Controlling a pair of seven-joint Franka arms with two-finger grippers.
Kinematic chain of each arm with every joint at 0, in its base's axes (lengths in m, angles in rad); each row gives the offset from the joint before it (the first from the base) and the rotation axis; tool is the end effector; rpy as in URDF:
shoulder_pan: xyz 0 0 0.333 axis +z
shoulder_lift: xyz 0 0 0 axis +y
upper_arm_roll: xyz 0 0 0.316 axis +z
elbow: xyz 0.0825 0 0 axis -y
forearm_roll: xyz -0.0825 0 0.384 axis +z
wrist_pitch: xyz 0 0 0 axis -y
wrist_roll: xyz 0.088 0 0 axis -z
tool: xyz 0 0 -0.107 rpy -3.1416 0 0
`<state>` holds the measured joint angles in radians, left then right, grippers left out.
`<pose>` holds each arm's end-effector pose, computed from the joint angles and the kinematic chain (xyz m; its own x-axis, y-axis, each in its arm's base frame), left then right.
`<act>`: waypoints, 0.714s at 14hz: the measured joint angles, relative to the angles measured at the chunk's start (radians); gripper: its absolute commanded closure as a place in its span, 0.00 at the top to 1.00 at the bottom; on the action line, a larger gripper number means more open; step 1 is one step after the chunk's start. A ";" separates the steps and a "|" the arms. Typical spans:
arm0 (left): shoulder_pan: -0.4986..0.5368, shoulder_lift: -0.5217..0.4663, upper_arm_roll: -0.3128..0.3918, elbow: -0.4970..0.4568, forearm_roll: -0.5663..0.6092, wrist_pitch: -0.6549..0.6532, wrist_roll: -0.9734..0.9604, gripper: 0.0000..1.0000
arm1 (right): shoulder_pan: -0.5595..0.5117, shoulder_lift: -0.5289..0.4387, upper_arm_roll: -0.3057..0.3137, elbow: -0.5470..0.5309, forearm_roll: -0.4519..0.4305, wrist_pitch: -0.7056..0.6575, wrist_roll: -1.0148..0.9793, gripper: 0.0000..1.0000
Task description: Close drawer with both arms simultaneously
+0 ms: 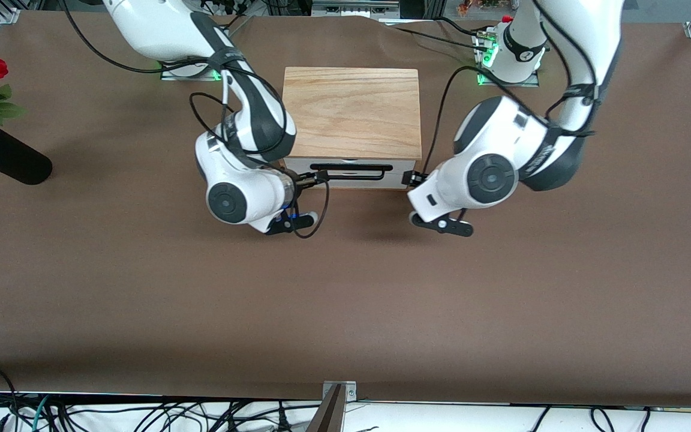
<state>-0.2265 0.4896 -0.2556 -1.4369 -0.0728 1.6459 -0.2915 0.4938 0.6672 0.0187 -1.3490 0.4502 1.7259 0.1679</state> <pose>0.5975 -0.2903 0.3992 0.9369 -0.1700 -0.3054 -0.1449 -0.9841 0.1032 0.5919 0.3760 0.3203 0.8956 0.2559 -0.3639 0.1245 -0.9295 -0.3472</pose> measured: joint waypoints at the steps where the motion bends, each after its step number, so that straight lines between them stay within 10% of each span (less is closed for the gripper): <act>1: 0.020 -0.024 0.000 0.001 0.030 -0.003 0.002 1.00 | -0.016 -0.002 -0.002 0.025 -0.019 0.000 -0.019 1.00; 10: 0.186 -0.184 0.054 0.002 0.108 -0.008 0.147 1.00 | -0.068 -0.007 -0.124 0.152 -0.340 0.080 -0.043 1.00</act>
<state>-0.0404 0.3053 -0.2014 -1.4348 0.0348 1.6381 -0.1448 0.4257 0.6600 -0.1057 -1.1974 0.1105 1.8059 0.1253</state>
